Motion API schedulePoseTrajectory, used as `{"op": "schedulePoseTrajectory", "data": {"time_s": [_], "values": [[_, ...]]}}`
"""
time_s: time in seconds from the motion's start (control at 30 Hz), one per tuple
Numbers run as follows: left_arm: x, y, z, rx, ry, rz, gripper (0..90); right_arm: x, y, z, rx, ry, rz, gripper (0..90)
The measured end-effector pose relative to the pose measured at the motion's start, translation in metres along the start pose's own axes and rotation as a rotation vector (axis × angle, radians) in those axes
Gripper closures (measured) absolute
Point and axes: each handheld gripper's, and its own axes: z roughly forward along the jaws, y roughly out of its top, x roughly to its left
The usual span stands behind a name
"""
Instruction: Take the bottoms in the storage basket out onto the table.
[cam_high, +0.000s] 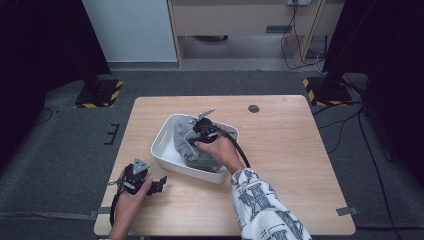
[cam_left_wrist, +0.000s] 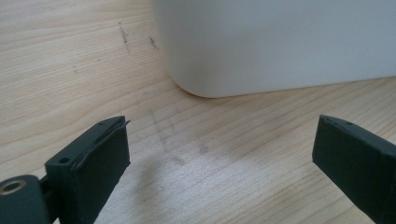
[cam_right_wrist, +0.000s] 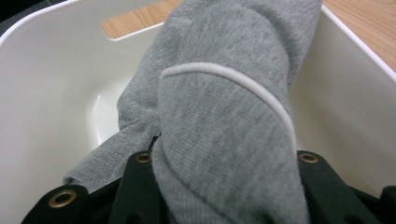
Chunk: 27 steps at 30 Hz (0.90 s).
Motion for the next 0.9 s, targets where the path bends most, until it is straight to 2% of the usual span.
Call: {"op": "schedulePoseTrajectory", "data": {"time_s": [0.1, 0.2, 0.33, 0.47, 0.77, 0.83, 0.9], "values": [[-0.004, 0.001, 0.004, 0.017, -0.002, 0.024, 3.2, -0.001, 0.001, -0.002, -0.006, 0.004, 0.004, 61.8], [-0.005, 0.002, 0.003, 0.006, -0.004, 0.022, 3.2, -0.001, 0.0, -0.003, -0.021, 0.006, 0.004, 61.8], [-0.007, 0.0, 0.006, 0.035, -0.006, 0.04, 3.2, -0.002, 0.003, -0.007, -0.015, 0.001, 0.0, 61.8], [-0.005, 0.001, 0.003, 0.014, 0.002, 0.029, 3.2, -0.003, 0.006, -0.013, -0.033, -0.002, -0.007, 61.8], [-0.003, 0.001, 0.001, 0.01, 0.002, 0.02, 3.2, 0.0, 0.009, -0.024, -0.054, -0.008, 0.002, 61.8], [-0.002, 0.0, 0.0, 0.001, -0.003, -0.002, 3.2, -0.001, 0.01, -0.027, -0.064, -0.004, 0.004, 61.8], [-0.001, -0.001, 0.001, 0.009, -0.005, -0.005, 3.2, -0.001, 0.011, -0.031, -0.07, -0.001, 0.005, 61.8]]}}
